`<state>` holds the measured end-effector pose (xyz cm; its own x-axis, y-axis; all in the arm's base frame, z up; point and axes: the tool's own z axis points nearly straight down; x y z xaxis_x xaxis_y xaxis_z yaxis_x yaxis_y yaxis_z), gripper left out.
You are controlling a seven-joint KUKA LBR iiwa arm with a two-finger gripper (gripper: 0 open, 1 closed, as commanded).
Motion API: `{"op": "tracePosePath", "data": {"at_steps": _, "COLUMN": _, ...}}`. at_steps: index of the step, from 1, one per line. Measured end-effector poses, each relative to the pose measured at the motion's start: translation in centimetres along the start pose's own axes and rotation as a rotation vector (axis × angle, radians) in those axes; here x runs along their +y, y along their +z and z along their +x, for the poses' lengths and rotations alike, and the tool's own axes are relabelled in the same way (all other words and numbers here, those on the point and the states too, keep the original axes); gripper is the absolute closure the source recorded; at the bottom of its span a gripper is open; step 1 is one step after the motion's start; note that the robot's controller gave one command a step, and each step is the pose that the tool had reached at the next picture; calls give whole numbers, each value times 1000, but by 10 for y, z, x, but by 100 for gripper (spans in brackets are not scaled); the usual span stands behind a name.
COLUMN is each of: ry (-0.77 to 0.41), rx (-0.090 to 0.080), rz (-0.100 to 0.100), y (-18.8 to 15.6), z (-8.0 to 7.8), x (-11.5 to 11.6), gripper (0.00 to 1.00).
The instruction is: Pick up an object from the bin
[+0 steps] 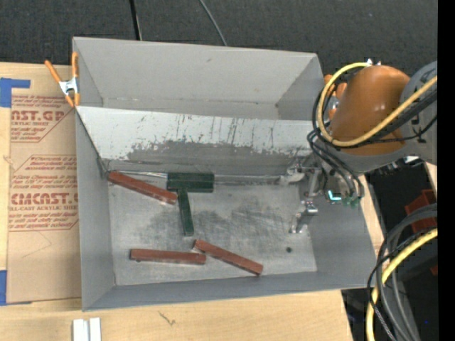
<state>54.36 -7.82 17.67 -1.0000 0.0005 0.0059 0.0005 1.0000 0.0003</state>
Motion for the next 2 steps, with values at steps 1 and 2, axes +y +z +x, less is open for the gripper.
{"op": "tracePosePath", "data": {"at_steps": 1, "ry": -1, "rx": -7, "rz": 1, "y": -4, "z": -2, "x": 0, "gripper": 0}}
{"op": "tracePosePath", "data": {"at_steps": 2, "ry": -45, "rx": -13, "rz": 2, "y": 46, "z": 30, "x": 26, "gripper": 0}}
